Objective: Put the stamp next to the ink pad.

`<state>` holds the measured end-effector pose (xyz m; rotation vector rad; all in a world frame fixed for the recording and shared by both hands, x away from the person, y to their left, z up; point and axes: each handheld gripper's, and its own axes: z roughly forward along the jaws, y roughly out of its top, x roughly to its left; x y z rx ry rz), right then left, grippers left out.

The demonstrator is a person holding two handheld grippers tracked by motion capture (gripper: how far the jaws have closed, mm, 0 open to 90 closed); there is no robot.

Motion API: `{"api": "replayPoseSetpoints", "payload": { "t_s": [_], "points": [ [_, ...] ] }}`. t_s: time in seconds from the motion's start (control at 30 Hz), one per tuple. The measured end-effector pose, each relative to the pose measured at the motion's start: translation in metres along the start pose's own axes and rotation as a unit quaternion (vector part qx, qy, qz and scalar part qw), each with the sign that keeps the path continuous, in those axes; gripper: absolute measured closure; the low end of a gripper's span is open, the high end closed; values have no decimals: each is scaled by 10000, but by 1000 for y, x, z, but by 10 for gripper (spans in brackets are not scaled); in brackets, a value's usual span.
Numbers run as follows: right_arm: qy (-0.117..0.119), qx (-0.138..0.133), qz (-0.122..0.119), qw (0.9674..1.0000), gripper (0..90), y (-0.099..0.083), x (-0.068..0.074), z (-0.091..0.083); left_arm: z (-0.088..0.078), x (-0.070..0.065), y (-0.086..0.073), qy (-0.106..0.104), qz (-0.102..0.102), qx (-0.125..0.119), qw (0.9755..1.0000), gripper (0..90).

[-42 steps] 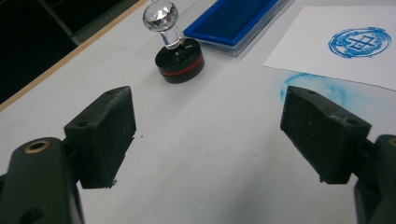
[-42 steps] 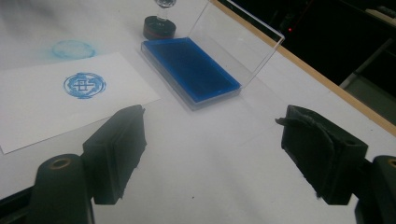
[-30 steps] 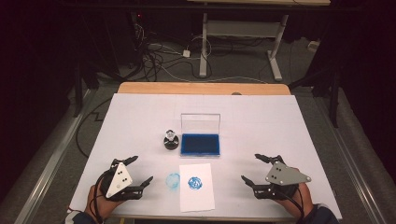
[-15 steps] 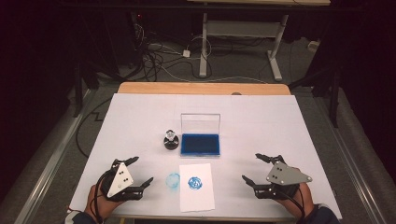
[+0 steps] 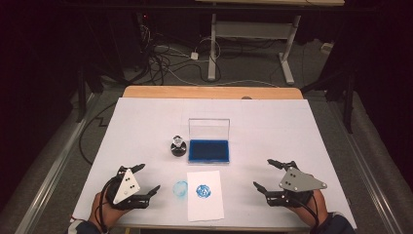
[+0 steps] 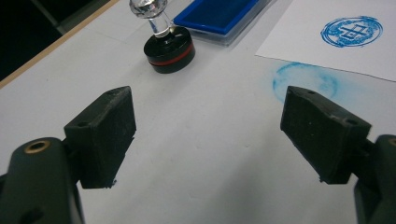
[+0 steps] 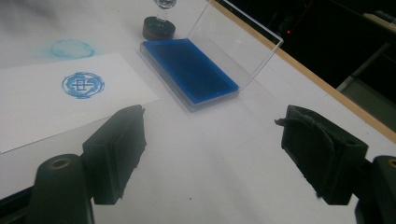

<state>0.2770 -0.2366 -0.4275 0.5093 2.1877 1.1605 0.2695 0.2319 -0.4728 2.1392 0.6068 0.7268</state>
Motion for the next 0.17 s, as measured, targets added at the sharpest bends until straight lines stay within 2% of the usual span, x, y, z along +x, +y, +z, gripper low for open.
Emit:
{"api": "replayPoseSetpoints", "payload": {
  "t_s": [0.17],
  "points": [
    [-22,5,-1,10000,217,0,-1,-1,0,2,0,24,-42,-11,10000,173]
  ]
}}
